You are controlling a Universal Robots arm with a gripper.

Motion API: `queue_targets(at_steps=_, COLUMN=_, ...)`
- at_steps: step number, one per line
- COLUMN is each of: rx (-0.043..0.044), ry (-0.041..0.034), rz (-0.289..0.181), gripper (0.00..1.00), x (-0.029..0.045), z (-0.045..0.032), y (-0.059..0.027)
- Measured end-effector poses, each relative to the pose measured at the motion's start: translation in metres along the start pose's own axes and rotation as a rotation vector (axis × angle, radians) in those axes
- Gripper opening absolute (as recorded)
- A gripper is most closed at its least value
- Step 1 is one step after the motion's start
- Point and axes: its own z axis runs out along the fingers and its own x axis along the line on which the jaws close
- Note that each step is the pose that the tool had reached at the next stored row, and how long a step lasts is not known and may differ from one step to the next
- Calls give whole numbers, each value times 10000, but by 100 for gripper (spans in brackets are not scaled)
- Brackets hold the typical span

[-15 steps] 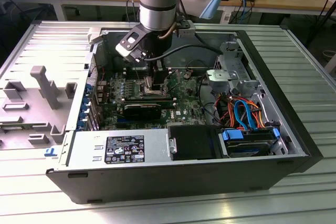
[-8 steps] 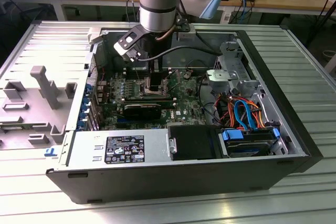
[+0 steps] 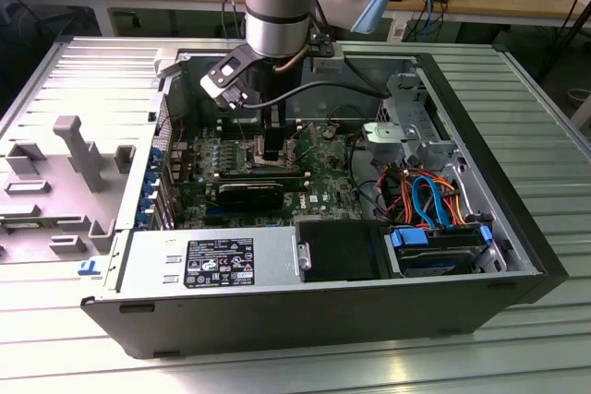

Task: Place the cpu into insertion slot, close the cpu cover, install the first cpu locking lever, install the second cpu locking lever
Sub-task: 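Place the cpu into insertion slot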

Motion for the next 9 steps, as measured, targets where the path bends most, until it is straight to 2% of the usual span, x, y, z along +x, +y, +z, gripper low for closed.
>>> queue_targets(at_steps=9, rx=0, ry=1, rz=0, gripper=54, x=32, z=65, y=2)
